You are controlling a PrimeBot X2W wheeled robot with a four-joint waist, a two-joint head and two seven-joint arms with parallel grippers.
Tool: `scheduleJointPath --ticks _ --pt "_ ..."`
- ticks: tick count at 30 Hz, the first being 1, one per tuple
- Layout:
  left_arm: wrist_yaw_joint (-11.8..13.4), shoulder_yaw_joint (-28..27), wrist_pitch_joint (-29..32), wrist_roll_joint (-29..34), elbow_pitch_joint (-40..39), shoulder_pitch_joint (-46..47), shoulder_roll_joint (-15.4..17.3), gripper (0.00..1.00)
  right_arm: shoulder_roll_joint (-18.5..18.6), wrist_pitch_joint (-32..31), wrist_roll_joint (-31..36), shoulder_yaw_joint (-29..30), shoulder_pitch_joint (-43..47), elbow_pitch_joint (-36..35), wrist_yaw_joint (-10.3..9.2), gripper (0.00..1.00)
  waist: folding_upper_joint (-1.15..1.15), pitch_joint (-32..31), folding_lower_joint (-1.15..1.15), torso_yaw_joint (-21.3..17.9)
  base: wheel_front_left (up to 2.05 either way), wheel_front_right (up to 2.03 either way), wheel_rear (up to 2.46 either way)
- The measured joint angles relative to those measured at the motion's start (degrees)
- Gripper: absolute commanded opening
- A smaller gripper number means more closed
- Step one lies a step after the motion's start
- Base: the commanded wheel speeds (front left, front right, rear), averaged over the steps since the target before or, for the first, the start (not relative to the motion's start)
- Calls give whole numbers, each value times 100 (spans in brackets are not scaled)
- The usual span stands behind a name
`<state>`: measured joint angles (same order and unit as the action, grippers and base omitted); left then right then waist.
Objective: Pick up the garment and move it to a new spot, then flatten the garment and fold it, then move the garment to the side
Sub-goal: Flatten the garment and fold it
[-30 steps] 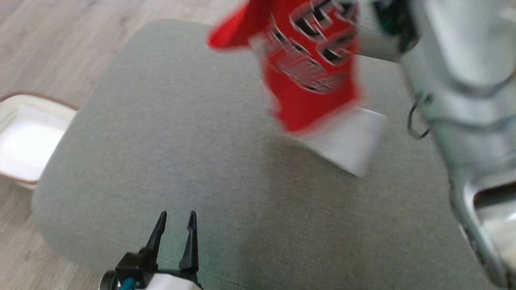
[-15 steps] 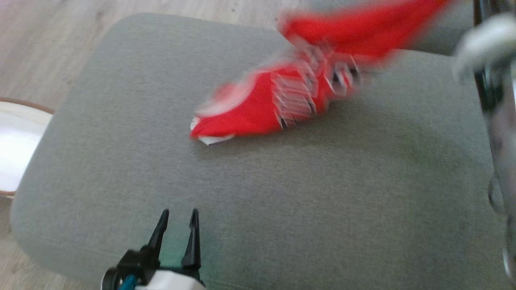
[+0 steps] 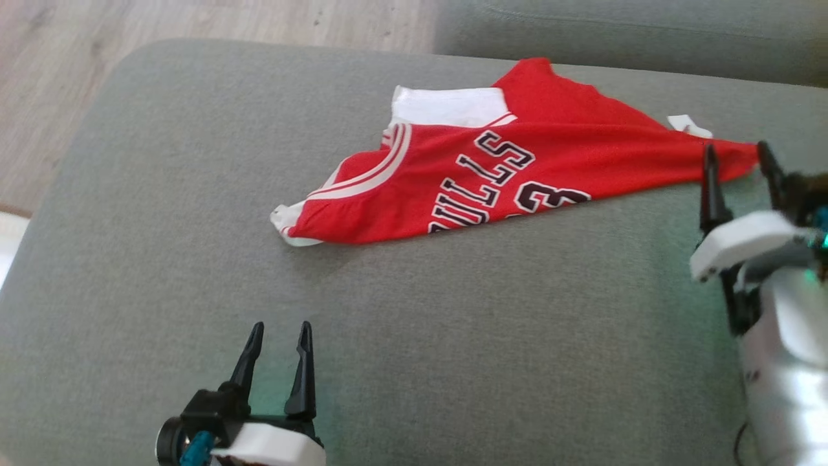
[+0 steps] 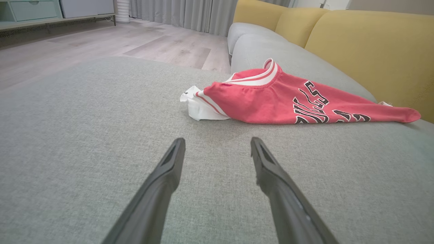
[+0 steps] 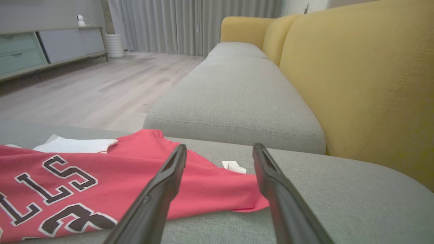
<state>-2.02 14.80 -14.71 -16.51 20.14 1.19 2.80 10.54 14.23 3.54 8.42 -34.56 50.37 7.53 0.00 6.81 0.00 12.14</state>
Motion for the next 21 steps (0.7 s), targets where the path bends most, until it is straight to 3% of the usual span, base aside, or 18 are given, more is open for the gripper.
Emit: scheduleJointPath --ticks 7,21 --pt "-34 -58 0 36 0 -7 0 100 -445 10 -449 -255 1365 -1360 0 100 0 -30 0 -304 0 0 0" --pt "-391 -408 0 327 665 1528 -14 100 -631 12 -668 -811 2063 -1912 0 100 0 412 0 -669 0 0 0"
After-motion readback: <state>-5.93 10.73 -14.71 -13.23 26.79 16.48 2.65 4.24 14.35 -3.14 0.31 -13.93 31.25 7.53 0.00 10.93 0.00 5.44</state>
